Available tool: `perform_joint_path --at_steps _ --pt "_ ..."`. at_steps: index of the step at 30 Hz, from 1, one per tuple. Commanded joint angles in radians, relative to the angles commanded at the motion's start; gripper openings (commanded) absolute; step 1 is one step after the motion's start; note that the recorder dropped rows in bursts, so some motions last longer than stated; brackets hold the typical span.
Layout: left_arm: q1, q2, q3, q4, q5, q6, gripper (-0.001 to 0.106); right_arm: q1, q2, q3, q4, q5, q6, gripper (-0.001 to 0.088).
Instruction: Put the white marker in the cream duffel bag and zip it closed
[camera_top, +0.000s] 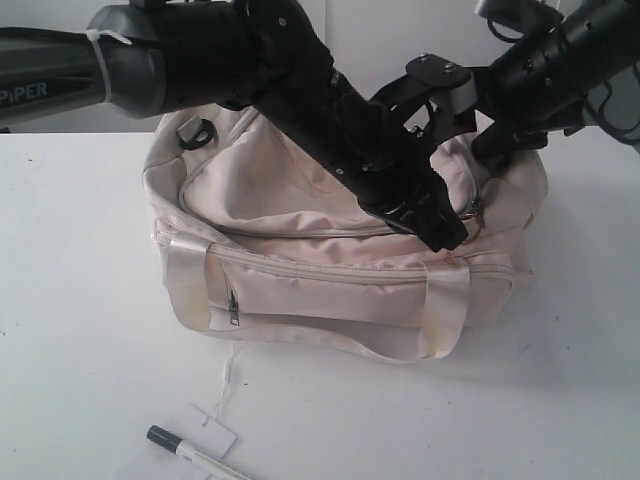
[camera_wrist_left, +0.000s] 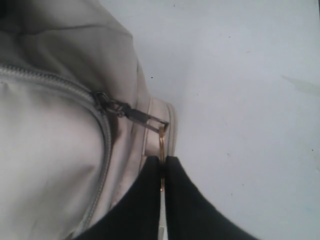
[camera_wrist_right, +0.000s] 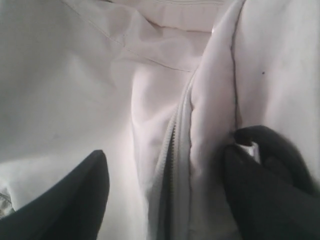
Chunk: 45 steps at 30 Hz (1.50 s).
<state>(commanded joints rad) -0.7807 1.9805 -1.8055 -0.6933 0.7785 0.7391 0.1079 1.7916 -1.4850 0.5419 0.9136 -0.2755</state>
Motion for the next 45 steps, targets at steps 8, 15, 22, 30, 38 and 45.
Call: perform_joint_path --at_steps 8,15,22,30,38,45 --pt "0.000 0.000 0.000 0.000 0.000 0.000 0.000 0.000 0.032 0.000 0.000 0.005 0.003 0.0452" --pt "0.000 0.000 0.000 0.000 0.000 0.000 0.000 0.000 0.032 0.000 -0.002 0.002 -0.006 0.0001" --pt "0.000 0.000 0.000 0.000 0.000 0.000 0.000 -0.009 0.023 0.000 0.000 -0.061 -0.016 0.0000" --pt "0.000 0.000 0.000 0.006 -0.002 0.000 0.000 -0.018 0.023 0.000 0.004 -0.154 -0.039 0.0000" --pt "0.000 0.000 0.000 0.043 -0.006 0.000 0.000 -0.018 0.026 0.000 0.004 -0.176 -0.118 0.0000" --pt "0.000 0.000 0.000 0.158 0.008 -0.003 0.000 -0.018 0.026 0.000 0.004 -0.175 -0.118 0.0000"
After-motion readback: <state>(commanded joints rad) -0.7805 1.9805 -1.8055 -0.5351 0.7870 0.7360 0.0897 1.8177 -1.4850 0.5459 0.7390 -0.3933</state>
